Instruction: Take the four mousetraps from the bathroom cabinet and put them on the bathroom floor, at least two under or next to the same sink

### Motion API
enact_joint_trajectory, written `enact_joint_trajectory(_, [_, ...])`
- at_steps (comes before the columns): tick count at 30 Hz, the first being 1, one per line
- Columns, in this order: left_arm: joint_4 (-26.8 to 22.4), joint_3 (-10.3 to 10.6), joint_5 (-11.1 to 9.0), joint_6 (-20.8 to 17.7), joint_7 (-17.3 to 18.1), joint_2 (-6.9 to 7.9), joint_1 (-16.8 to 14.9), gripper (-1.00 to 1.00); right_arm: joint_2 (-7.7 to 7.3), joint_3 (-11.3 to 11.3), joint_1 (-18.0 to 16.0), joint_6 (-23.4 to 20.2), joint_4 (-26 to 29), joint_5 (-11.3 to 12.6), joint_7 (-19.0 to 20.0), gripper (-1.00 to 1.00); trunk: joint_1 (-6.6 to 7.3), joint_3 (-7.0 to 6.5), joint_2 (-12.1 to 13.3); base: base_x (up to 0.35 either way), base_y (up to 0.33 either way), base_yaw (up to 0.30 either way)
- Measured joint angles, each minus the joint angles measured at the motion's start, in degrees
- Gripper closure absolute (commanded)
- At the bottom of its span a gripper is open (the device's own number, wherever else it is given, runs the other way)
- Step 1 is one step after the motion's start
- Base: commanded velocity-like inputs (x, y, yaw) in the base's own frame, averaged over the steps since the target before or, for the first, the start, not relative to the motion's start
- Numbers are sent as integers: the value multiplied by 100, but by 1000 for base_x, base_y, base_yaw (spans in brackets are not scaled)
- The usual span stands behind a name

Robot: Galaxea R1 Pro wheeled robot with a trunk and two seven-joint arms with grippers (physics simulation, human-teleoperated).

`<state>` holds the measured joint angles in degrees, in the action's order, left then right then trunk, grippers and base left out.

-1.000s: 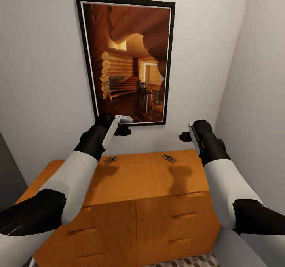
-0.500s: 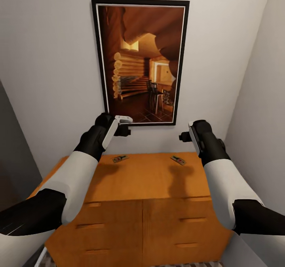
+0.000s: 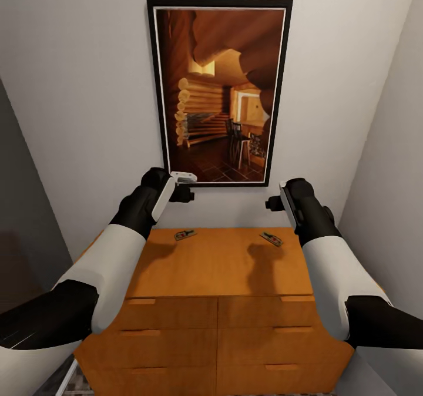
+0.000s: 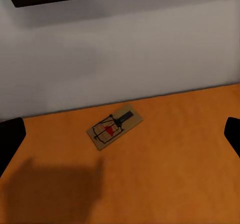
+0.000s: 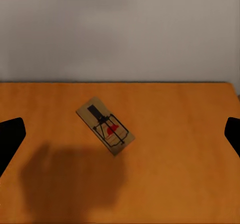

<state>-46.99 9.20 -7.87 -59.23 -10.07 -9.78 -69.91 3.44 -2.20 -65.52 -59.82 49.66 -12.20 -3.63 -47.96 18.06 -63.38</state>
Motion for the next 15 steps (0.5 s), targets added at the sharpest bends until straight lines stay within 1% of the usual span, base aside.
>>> enact_joint_trajectory(3, [0, 1, 0, 0, 0, 0, 0, -100, 2, -14, 0, 0, -104, 19, 6, -100, 0, 0, 0, 0, 0, 5])
enact_joint_trajectory(7, [0, 0, -3, 0, 0, 0, 0, -100, -10, -35, 0, -1, -441, 20, 81, -100, 0, 0, 0, 0, 0, 2])
enact_joint_trajectory(12, [6, 0, -4, 0, 0, 0, 0, -100, -20, -36, -75, 0, -924, 36, 337, -100, 0, 0, 0, 0, 0, 0])
enact_joint_trajectory(13, [7, -1, -4, 0, 0, 0, 0, -100, -27, -34, -152, 0, -1108, 54, 459, -100, 0, 0, 0, 0, 0, 0])
enact_joint_trajectory(15, [14, -1, -5, 0, 0, 0, 0, -100, -45, -35, -242, 1, -1305, 61, 583, -100, 0, 0, 0, 0, 0, 0])
